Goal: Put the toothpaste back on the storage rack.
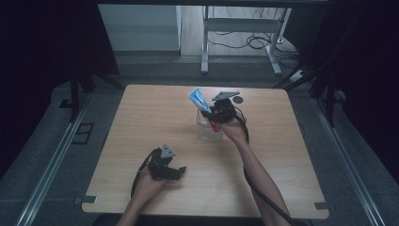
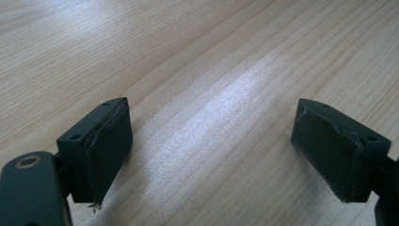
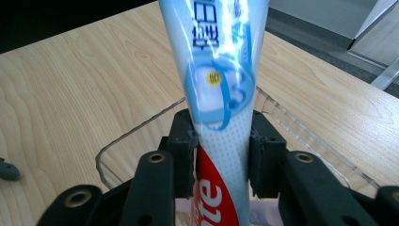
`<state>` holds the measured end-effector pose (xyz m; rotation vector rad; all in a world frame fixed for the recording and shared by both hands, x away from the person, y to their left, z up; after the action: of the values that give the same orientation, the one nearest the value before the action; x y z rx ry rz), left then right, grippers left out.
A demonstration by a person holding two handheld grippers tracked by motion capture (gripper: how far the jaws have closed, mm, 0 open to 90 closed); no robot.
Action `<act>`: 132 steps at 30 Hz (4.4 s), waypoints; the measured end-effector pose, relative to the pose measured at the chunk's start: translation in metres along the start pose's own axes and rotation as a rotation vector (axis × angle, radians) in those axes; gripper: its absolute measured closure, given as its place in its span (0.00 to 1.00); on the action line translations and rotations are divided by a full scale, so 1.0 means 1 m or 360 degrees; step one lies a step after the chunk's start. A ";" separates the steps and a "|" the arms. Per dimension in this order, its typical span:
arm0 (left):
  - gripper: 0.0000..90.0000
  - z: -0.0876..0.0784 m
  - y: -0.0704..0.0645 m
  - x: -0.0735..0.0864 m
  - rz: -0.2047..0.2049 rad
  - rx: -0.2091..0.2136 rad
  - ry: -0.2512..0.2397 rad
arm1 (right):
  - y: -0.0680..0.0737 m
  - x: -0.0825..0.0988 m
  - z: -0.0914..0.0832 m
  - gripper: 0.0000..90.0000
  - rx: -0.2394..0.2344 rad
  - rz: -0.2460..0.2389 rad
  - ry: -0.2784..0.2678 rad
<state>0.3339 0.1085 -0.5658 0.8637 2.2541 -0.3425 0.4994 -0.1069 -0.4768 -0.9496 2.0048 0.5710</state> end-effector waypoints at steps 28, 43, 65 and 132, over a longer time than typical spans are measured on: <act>0.14 0.000 0.000 0.000 0.0000 -0.0001 -0.0001 | 0.005 -0.010 -0.008 0.43 -0.0002 -0.0012 0.0010; 0.14 0.000 0.000 0.000 0.0001 -0.0002 -0.0001 | 0.010 -0.009 -0.016 0.28 -0.0057 -0.0011 0.0027; 0.14 0.000 0.000 0.000 -0.0001 0.0000 -0.0002 | 0.022 -0.009 -0.036 0.16 -0.0080 -0.0037 0.0074; 0.15 0.000 0.000 0.000 -0.0002 -0.0004 -0.0008 | 0.035 0.063 -0.108 0.06 0.0008 -0.0029 0.0118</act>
<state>0.3340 0.1082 -0.5659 0.8597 2.2501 -0.3420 0.3960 -0.1846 -0.4670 -0.9980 2.0603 0.5272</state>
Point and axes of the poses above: each handheld gripper's, and its own axes: z roughly forward along the jaws, x roughly out of its underside, y roughly to its left, the point moved 3 cm from there along z, roughly forward along the jaws, and after that the axes turned 2 degrees about -x, right-handed, at the moved point
